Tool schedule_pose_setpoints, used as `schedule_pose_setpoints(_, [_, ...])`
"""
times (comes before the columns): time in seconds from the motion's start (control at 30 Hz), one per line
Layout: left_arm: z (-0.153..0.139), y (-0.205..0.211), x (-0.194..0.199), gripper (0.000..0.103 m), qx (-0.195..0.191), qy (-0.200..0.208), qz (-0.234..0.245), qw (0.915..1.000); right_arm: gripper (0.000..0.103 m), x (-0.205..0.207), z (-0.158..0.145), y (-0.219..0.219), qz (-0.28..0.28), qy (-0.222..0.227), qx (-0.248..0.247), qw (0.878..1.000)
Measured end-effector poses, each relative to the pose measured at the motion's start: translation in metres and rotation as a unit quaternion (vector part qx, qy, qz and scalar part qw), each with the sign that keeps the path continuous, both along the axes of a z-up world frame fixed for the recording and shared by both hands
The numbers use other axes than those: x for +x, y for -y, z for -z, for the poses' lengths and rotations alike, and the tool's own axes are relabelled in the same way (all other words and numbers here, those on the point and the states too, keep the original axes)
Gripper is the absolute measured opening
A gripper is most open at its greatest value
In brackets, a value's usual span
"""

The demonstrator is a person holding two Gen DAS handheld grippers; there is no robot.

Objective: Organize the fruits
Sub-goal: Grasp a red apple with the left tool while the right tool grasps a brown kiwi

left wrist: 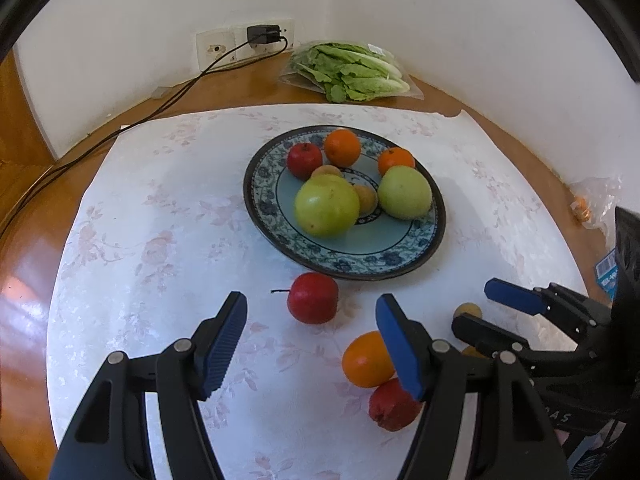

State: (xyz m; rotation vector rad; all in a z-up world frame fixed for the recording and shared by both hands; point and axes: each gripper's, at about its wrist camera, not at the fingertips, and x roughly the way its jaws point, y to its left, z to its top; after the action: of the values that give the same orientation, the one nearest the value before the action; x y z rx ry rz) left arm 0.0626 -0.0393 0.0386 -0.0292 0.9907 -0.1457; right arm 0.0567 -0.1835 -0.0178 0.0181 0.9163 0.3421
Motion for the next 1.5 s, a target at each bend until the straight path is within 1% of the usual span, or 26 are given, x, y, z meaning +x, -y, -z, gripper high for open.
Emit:
schedule_pose_setpoints(0.13, [0.0, -0.005, 0.0, 0.07, -0.004, -0.001, -0.003, 1.0, 0.06, -0.001, 0.001, 0.002, 0.001, -0.004, 0.004, 1.0])
schedule_pose_setpoints(0.17, [0.0, -0.006, 0.0, 0.07, -0.004, -0.001, -0.004, 1.0, 0.057, -0.002, 0.002, 0.002, 0.001, -0.004, 0.005, 1.0])
schedule_pose_setpoints(0.2, [0.0, -0.006, 0.0, 0.07, -0.004, -0.001, -0.005, 1.0, 0.052, -0.002, 0.002, 0.001, -0.002, -0.005, 0.007, 1.0])
schedule_pose_setpoints(0.27, [0.001, -0.007, 0.0, 0.07, -0.005, -0.003, -0.006, 1.0, 0.047, -0.001, 0.004, 0.0, -0.007, -0.01, 0.009, 1.0])
schedule_pose_setpoints(0.3, [0.002, -0.007, 0.001, 0.07, -0.005, -0.005, -0.007, 0.9999, 0.047, -0.002, 0.005, -0.001, -0.008, -0.01, 0.008, 1.0])
schedule_pose_setpoints(0.47, [0.006, -0.01, 0.007, 0.07, -0.011, -0.009, -0.022, 0.9997, 0.046, -0.001, 0.006, -0.002, -0.007, -0.004, 0.005, 1.0])
schedule_pose_setpoints(0.57, [0.009, -0.01, 0.01, 0.07, -0.014, -0.01, -0.024, 0.9996, 0.046, -0.003, 0.007, -0.003, -0.008, 0.004, 0.0, 1.0])
schedule_pose_setpoints(0.63, [0.01, -0.009, 0.011, 0.069, -0.014, -0.01, -0.023, 0.9996, 0.046, -0.004, 0.007, -0.001, -0.006, 0.008, 0.007, 1.0])
schedule_pose_setpoints(0.73, [0.014, -0.008, 0.012, 0.064, -0.015, -0.014, -0.023, 0.9995, 0.046, -0.005, 0.007, 0.001, -0.003, 0.008, 0.017, 1.0])
schedule_pose_setpoints(0.87, [0.017, -0.008, 0.013, 0.059, -0.02, -0.016, -0.021, 0.9994, 0.046, -0.006, 0.007, 0.0, -0.004, 0.011, 0.013, 1.0])
schedule_pose_setpoints(1.0, [0.019, -0.007, 0.015, 0.056, -0.018, -0.015, -0.023, 0.9995, 0.046, -0.006, 0.007, 0.004, 0.002, 0.007, 0.032, 0.999])
schedule_pose_setpoints(1.17, [0.019, -0.007, 0.015, 0.054, -0.013, -0.008, -0.027, 0.9995, 0.046, -0.007, 0.007, 0.005, 0.007, 0.013, 0.032, 0.999])
schedule_pose_setpoints(1.23, [0.019, -0.006, 0.014, 0.053, -0.013, -0.005, -0.027, 0.9995, 0.045, -0.008, 0.008, 0.007, 0.014, 0.016, 0.035, 0.999])
schedule_pose_setpoints(1.37, [0.02, -0.003, 0.014, 0.042, -0.019, -0.004, -0.016, 0.9997, 0.036, -0.01, 0.007, 0.008, 0.022, 0.02, 0.029, 0.999])
schedule_pose_setpoints(1.5, [0.02, -0.003, 0.013, 0.041, -0.019, 0.001, -0.013, 0.9997, 0.027, -0.009, 0.008, 0.009, 0.016, 0.016, 0.039, 0.999])
